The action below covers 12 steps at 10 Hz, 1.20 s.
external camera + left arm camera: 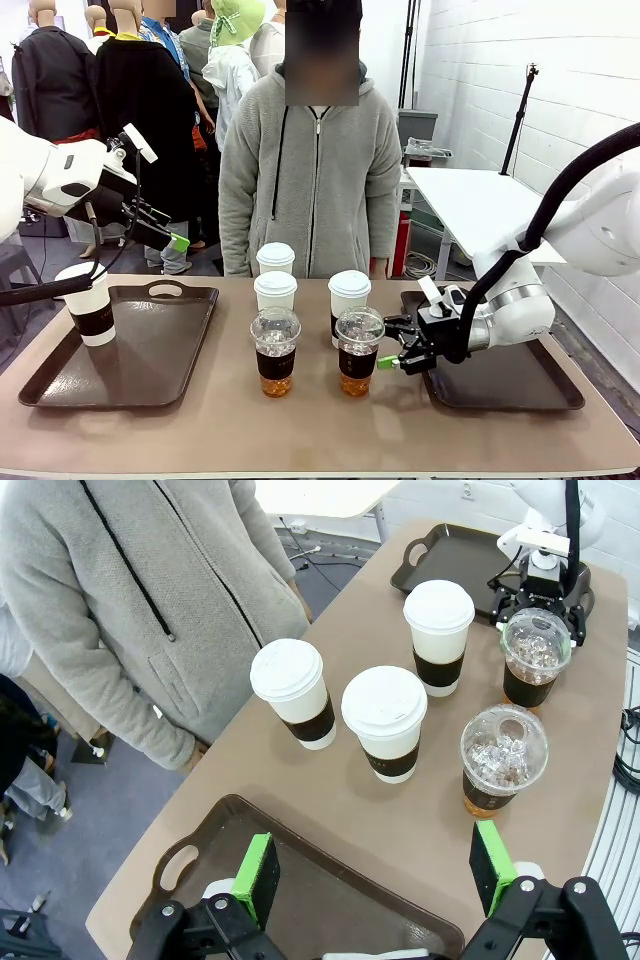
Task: Distribute the coffee onto the tray.
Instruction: Pick up one iced Americano and place it on the right Handle tray.
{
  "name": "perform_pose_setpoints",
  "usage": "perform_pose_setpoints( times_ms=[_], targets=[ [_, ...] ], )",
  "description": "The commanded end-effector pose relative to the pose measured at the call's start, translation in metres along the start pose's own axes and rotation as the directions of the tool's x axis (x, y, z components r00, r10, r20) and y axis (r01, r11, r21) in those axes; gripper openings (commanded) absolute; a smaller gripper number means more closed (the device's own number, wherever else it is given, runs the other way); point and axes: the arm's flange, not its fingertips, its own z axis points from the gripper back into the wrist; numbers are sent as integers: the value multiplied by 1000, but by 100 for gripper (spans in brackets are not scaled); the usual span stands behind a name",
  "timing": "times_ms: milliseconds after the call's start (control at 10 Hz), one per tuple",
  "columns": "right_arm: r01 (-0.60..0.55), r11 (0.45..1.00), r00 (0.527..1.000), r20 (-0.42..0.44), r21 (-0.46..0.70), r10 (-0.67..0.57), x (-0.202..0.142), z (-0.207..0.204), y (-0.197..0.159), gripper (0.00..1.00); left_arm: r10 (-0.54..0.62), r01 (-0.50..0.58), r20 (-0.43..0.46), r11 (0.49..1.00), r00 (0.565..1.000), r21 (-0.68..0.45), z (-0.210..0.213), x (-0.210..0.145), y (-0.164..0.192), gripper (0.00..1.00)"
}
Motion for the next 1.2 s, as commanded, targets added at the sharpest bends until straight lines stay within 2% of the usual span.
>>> perform_pose_setpoints(
  times_ms=[0, 900, 1000, 1100],
  targets=[
    [7, 998, 1000, -6, 56, -6, -1, -8, -8, 100, -3, 3, 8, 1000, 1000, -10, -1, -3, 3, 100],
    [52, 991, 999, 5, 125, -54, -1, -37, -21, 100, -3, 3, 8, 1000, 1000, -10, -1, -3, 3, 100],
    [67, 987, 997, -33, 147, -63, -1, -39, -19, 85, -3, 3, 8, 1000, 1000, -10, -1, -3, 3, 100],
    [43, 989, 999, 13, 141, -45, -2, -38, -19, 68, -3, 3, 8, 1000, 1000, -10, -1, -3, 3, 100]
  ],
)
